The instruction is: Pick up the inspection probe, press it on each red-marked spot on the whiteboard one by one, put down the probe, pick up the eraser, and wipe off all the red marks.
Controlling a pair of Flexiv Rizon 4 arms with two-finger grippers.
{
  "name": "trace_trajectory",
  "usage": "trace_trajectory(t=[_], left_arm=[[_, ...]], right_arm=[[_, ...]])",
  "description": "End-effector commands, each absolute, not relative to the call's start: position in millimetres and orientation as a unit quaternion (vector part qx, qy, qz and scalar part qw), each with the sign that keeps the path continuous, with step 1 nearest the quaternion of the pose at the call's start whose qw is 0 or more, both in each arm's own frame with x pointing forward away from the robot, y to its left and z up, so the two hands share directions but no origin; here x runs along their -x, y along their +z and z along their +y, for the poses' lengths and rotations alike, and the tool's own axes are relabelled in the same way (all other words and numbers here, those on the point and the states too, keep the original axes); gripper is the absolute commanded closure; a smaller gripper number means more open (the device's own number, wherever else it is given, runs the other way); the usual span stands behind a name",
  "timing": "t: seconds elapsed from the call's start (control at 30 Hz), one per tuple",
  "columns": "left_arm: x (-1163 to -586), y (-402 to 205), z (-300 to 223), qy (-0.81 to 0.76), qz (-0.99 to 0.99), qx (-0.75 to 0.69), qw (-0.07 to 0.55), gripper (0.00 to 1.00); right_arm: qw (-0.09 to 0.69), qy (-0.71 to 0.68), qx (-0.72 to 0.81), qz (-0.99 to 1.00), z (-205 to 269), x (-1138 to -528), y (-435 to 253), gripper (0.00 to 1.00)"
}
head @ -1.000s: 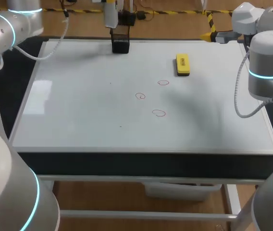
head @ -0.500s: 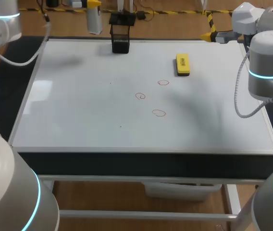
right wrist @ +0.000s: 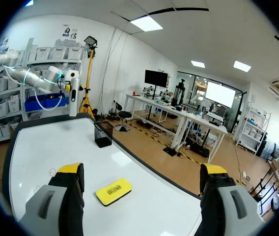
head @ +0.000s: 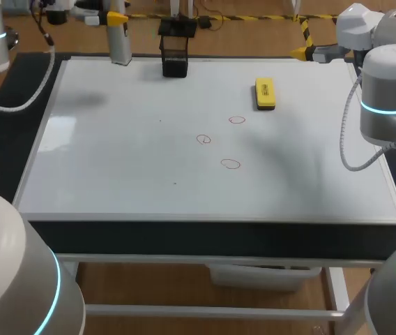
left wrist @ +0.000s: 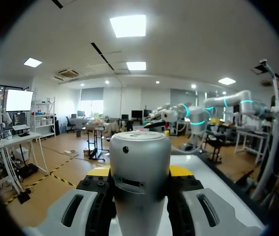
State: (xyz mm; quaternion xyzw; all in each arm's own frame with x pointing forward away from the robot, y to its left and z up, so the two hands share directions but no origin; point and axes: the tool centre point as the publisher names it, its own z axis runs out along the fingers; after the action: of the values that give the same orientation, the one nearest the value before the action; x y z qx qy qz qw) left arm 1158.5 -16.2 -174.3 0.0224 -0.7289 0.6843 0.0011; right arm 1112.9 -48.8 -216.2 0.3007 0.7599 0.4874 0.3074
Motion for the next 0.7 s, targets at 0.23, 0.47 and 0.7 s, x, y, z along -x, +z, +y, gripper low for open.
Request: trace_trajectory(t=[0.23,0.47,0.7], left_arm=[[-1107,-181,9,0.663,-0.707,-0.187,-0.163,1.0],[-1095,-187,25,0.663,-0.696,-0.199,-0.19,1.0],[-1085,-191,36,0.663,-0.69,-0.2,-0.21,1.0]], right_arm=[[0.307,0.487,-0.3,0.76,-49,-1113,-216,0.0],[0.307,0.487,-0.3,0.76,-49,-1113,-216,0.0],[0.307,0.487,-0.3,0.76,-49,-1113,-216,0.0]])
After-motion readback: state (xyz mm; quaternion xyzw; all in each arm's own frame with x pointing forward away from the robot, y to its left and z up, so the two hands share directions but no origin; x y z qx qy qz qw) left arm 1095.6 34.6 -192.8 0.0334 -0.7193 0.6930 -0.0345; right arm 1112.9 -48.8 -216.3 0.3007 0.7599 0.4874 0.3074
